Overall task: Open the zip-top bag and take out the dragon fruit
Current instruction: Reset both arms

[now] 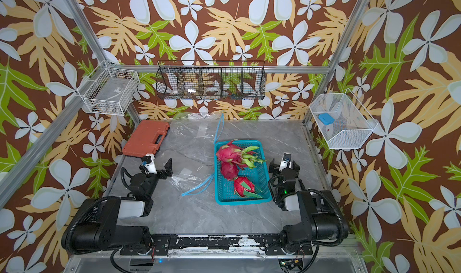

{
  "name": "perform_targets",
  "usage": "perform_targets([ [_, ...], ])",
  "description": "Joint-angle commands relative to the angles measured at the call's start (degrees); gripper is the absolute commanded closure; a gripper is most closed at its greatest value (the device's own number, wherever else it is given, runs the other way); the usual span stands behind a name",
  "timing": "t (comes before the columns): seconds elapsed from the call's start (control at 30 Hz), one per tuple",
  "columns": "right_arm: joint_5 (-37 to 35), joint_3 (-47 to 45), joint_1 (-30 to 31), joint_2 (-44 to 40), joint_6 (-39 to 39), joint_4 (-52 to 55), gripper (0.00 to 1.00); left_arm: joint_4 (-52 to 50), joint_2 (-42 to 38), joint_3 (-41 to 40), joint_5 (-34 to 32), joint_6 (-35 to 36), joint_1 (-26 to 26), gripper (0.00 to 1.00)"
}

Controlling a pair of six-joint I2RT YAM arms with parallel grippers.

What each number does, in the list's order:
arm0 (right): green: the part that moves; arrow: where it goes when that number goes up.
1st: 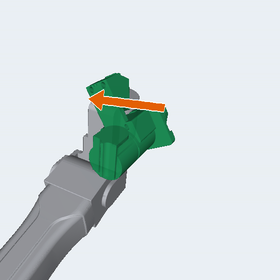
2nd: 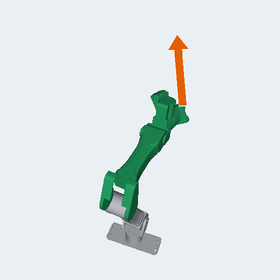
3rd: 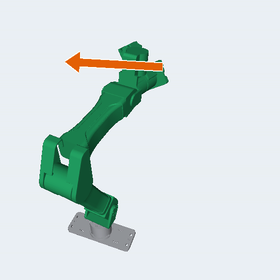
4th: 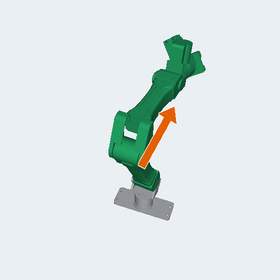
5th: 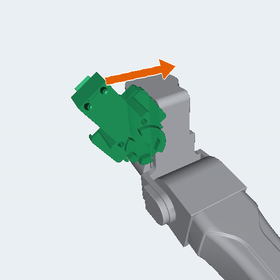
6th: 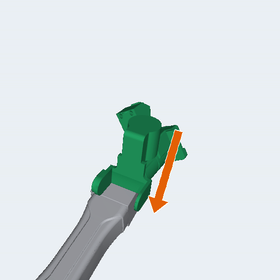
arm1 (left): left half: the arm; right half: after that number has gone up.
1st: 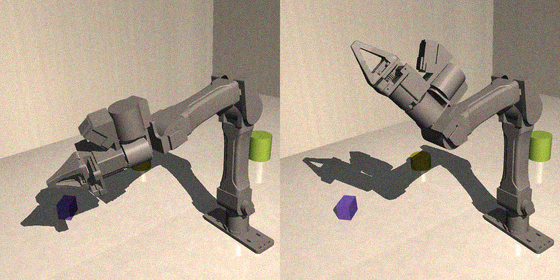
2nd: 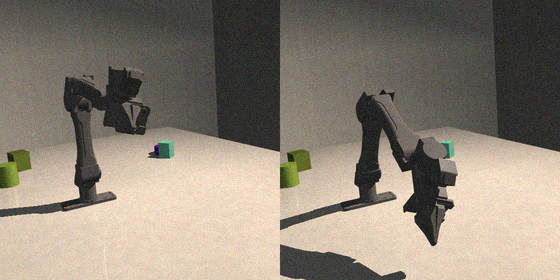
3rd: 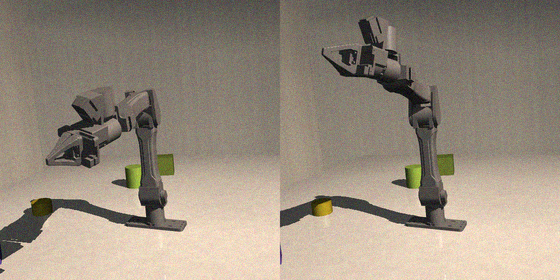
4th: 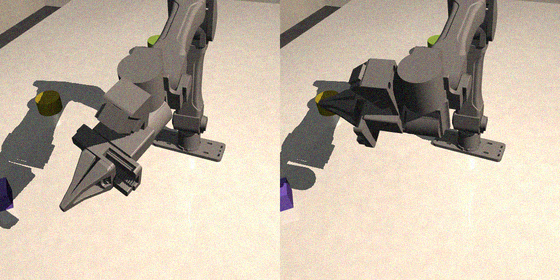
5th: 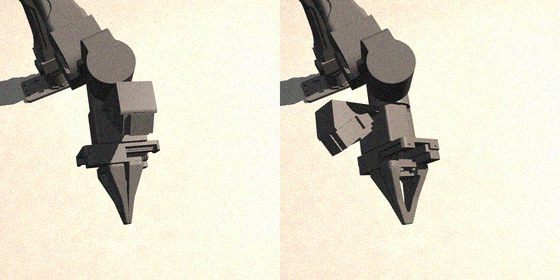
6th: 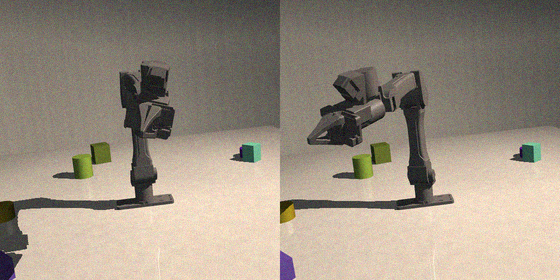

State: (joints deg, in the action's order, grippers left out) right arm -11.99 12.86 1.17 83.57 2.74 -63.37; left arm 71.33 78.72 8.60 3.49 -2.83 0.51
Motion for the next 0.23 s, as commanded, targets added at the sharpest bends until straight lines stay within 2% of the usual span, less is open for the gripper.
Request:
perform_targets([
  [0.0,0.2,0.1,0.1,-0.1,0.1,-0.6,0.0,0.7,0.2,0.3,-0.3,0.2,0.1,0.0],
  [0.2,0.2,0.1,0.1,-0.2,0.1,-0.6,0.0,0.9,-0.1,0.0,-0.3,0.1,0.1,0.0],
])
